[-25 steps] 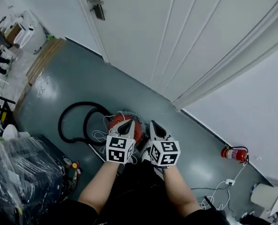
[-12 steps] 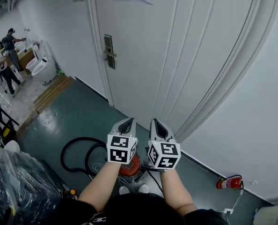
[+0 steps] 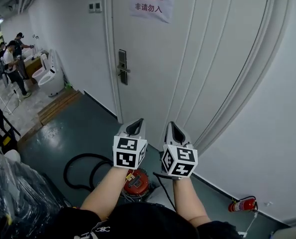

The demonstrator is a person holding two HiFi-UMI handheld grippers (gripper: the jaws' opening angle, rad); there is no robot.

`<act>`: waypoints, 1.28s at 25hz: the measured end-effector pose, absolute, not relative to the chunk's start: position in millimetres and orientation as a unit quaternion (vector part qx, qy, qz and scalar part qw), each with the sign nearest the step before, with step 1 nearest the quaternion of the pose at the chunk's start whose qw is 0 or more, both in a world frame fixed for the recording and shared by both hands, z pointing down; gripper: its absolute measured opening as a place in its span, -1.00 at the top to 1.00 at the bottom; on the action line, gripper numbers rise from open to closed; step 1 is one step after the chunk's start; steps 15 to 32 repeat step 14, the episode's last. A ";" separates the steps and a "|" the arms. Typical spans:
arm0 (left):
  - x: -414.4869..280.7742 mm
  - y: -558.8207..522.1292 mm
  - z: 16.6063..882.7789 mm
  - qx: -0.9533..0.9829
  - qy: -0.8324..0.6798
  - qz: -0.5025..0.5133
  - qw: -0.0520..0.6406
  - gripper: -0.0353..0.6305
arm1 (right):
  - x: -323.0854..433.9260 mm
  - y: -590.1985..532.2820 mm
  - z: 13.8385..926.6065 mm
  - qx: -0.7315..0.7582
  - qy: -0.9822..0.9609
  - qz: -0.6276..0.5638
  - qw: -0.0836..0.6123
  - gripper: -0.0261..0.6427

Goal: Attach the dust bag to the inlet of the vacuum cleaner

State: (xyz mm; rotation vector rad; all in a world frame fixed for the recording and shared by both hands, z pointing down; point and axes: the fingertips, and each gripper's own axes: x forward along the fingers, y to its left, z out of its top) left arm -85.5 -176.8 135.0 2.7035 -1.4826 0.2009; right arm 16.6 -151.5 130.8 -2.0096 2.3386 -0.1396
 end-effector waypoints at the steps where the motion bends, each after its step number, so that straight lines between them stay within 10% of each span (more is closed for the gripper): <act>1: -87.3 -176.1 135.7 0.874 -0.480 0.065 0.026 0.90 | 16.2 -151.0 132.2 -0.652 0.756 -0.044 0.025 0.93; 32: -102.8 -173.3 137.7 0.872 -0.484 0.057 0.036 0.90 | 4.8 -148.5 128.8 -0.648 0.760 -0.037 0.022 0.93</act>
